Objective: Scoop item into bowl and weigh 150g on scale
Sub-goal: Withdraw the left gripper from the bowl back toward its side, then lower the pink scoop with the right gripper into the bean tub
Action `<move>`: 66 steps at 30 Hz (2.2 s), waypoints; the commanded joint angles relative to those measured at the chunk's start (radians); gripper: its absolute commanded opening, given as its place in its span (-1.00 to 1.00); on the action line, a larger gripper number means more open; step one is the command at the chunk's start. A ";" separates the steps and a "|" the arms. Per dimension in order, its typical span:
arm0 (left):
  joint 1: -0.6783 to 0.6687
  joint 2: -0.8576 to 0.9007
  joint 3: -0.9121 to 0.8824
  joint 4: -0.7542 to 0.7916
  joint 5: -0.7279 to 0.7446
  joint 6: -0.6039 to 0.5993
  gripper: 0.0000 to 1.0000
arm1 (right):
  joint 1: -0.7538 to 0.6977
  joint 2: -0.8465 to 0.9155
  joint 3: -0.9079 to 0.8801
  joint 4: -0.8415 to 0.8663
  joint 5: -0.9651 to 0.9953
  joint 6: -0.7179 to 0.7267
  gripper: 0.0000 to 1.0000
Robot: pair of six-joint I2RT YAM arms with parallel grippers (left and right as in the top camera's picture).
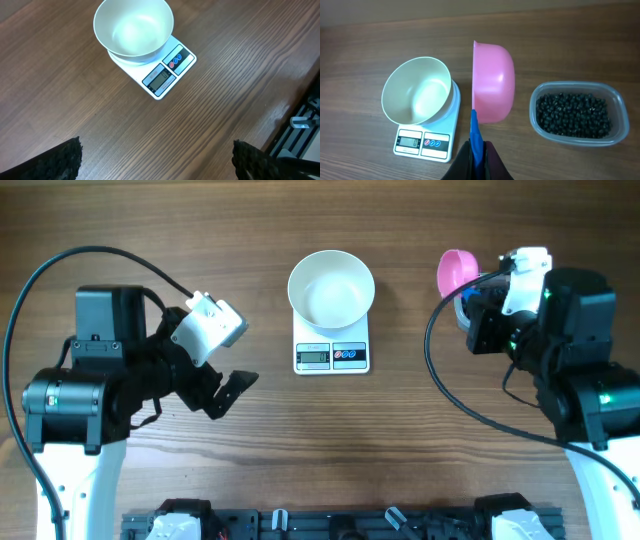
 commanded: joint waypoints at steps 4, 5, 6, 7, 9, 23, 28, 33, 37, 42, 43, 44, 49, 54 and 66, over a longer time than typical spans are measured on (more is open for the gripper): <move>0.006 -0.003 0.019 0.000 0.010 0.011 1.00 | -0.005 -0.016 0.014 -0.008 0.009 -0.026 -0.91; 0.006 0.002 0.019 -0.002 0.010 0.011 1.00 | -0.005 -0.016 0.014 -0.008 0.009 -0.027 -0.91; 0.006 0.005 0.019 -0.005 0.009 0.011 1.00 | -0.005 -0.015 0.014 -0.009 0.009 -0.027 -0.91; 0.006 0.010 0.019 -0.008 0.009 0.012 1.00 | -0.005 -0.016 0.014 -0.009 0.009 -0.027 -0.91; 0.006 0.021 0.019 -0.010 0.008 0.012 1.00 | -0.005 -0.016 0.014 -0.016 0.009 -0.028 -0.91; 0.006 0.028 0.019 -0.016 0.008 0.012 1.00 | -0.005 -0.018 0.014 -0.107 0.126 -0.054 -0.92; 0.006 0.028 0.019 -0.016 0.008 0.012 1.00 | -0.005 -0.023 0.037 -0.165 0.336 -0.016 -0.91; 0.006 0.028 0.019 -0.016 0.008 0.012 1.00 | -0.005 -0.019 0.058 -0.204 0.489 -0.030 -0.91; 0.006 0.028 0.019 -0.016 0.008 0.012 1.00 | -0.005 0.014 0.058 -0.214 0.533 -0.090 -0.91; 0.006 0.028 0.019 -0.016 0.008 0.012 1.00 | -0.005 0.089 0.058 -0.227 0.532 -0.188 -0.92; 0.006 0.028 0.019 -0.016 0.008 0.012 1.00 | -0.005 0.100 0.058 -0.229 0.532 -0.188 -0.91; 0.006 0.028 0.019 -0.016 0.008 0.012 1.00 | -0.005 0.111 0.058 -0.229 0.532 -0.185 -0.91; 0.006 0.028 0.019 -0.016 0.008 0.012 1.00 | -0.005 0.130 0.058 -0.219 0.517 -0.096 -0.91; 0.006 0.028 0.019 -0.016 0.008 0.012 1.00 | -0.005 0.132 0.098 -0.213 0.413 -0.069 -0.91; 0.006 0.028 0.019 -0.016 0.008 0.012 1.00 | -0.005 0.307 0.122 -0.226 0.401 -0.113 -0.91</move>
